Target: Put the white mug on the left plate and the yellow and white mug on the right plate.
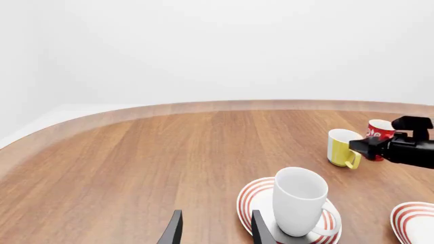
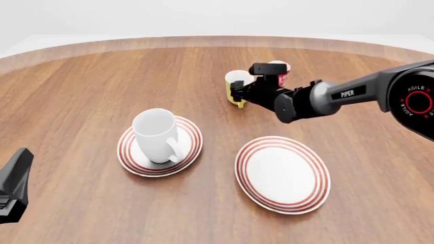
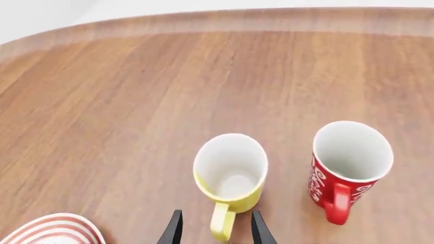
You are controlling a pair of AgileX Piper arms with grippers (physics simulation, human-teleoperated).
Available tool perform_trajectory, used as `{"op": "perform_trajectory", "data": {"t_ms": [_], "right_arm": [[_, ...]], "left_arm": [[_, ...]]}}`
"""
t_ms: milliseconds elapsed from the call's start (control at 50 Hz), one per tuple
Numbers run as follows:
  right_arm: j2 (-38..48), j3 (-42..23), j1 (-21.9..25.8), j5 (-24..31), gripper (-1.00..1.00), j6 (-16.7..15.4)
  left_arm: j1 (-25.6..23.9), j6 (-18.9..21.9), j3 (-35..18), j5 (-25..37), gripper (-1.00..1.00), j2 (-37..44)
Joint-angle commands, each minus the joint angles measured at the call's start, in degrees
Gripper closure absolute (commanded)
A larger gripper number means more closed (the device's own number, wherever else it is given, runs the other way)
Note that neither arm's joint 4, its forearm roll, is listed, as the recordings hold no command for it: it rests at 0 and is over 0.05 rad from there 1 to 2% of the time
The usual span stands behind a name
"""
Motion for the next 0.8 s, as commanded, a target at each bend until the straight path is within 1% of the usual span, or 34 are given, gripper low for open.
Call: {"op": "perform_trajectory", "data": {"t_ms": [20, 180, 460, 800], "right_arm": [[0.69, -1.10, 0.29, 1.35, -1.00, 0.22], [1.37, -1.99, 0.10, 2.38, -1.00, 0.77], [2.48, -4.17, 0.11, 4.94, -1.00, 0.41], [3.54, -5.22, 0.74, 6.84, -1.00, 1.67]], "left_arm": [[0.00, 0.00, 0.00, 0.00, -1.00, 0.00], [0.00, 0.00, 0.00, 0.00, -1.00, 0.00], [0.00, 0.00, 0.00, 0.00, -1.00, 0.00], [0.00, 0.00, 0.00, 0.00, -1.00, 0.00]]}}
